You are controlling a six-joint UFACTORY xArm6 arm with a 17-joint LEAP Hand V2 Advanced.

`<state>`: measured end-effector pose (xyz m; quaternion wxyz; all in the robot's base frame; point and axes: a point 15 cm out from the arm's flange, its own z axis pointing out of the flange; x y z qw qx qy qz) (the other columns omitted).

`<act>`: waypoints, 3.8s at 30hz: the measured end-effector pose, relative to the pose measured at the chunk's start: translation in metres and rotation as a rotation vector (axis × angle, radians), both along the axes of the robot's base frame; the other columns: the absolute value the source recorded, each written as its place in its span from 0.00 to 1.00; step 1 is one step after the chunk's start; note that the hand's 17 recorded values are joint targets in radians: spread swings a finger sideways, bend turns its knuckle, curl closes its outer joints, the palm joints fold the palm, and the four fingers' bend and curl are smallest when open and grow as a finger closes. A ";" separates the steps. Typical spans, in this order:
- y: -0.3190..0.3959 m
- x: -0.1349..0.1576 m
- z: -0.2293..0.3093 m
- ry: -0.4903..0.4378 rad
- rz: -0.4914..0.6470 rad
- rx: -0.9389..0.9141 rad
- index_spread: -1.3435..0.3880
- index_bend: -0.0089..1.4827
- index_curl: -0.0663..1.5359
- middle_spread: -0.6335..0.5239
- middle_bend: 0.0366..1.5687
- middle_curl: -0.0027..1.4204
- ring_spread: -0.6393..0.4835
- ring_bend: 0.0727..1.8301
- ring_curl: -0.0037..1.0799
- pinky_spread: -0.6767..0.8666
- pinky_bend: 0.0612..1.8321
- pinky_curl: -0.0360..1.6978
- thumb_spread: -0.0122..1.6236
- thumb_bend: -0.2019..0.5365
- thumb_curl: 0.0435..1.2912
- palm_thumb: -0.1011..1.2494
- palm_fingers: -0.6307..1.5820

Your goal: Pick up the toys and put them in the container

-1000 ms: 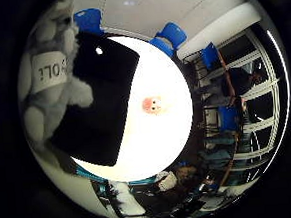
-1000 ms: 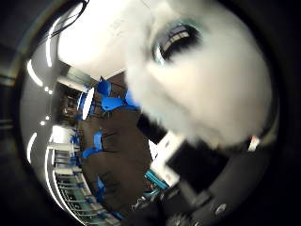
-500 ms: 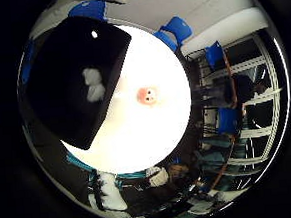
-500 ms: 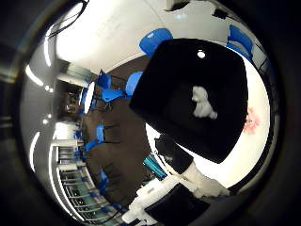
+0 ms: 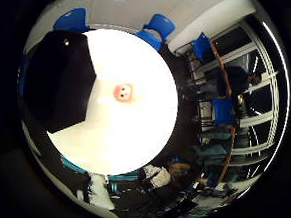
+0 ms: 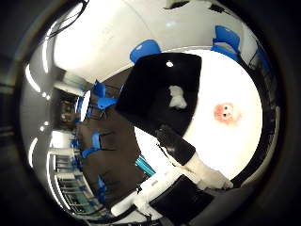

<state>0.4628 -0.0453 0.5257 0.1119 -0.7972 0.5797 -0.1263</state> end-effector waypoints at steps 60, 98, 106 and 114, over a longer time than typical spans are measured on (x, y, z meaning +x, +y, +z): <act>-0.116 0.131 -0.348 0.394 0.081 -0.222 0.52 0.12 0.19 0.41 0.25 0.27 0.52 0.36 0.28 0.61 0.25 0.17 0.68 0.24 0.22 0.51 0.58; -0.094 -0.015 -0.085 0.297 0.065 -0.116 0.65 0.75 0.56 0.41 0.84 0.58 0.35 0.73 0.73 0.32 0.69 0.57 0.65 0.26 0.46 0.84 0.76; -0.028 -0.038 -0.022 0.143 0.127 0.005 0.65 0.75 0.56 0.42 0.84 0.58 0.35 0.72 0.75 0.31 0.65 0.62 0.64 0.26 0.48 0.84 0.77; 0.053 -0.029 0.023 -0.015 0.162 0.033 0.65 0.75 0.56 0.42 0.84 0.57 0.35 0.71 0.77 0.30 0.63 0.66 0.64 0.25 0.49 0.85 0.77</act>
